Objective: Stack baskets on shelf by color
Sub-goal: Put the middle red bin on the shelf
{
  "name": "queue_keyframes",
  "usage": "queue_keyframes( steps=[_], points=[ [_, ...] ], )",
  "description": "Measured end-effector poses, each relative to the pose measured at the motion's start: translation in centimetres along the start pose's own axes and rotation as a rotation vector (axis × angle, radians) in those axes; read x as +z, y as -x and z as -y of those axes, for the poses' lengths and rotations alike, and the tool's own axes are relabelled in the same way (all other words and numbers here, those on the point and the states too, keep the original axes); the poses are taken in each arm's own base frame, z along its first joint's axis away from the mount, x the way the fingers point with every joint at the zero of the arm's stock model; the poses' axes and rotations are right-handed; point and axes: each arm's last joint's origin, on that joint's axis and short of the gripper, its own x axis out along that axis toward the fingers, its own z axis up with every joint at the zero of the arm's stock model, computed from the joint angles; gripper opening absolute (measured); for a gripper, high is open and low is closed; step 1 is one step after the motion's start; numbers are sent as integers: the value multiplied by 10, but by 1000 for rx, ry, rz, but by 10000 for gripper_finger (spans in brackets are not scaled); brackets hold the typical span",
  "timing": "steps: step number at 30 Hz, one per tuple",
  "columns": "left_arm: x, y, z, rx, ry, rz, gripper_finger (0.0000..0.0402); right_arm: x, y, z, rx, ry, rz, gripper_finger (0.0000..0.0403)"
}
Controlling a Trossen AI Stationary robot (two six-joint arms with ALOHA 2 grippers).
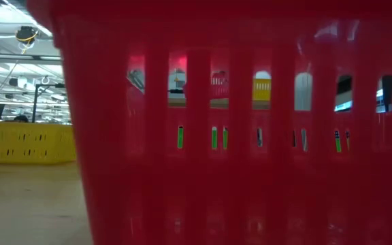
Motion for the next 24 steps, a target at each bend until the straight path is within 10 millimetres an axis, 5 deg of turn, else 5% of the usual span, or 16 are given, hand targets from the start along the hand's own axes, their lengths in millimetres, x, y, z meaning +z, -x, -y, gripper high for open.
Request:
queue_keyframes(
  steps=[8,13,24],
  points=[
    [-1,0,0,3,-4,-8,0,20,29,-14,43,127,156,44],
    [-4,0,-2,19,-19,-40,0,4,54,-50,291,318,127,23],
    [-3,0,-2,42,-6,-16,0,-41,28,-76,411,409,89,2]
  ],
)
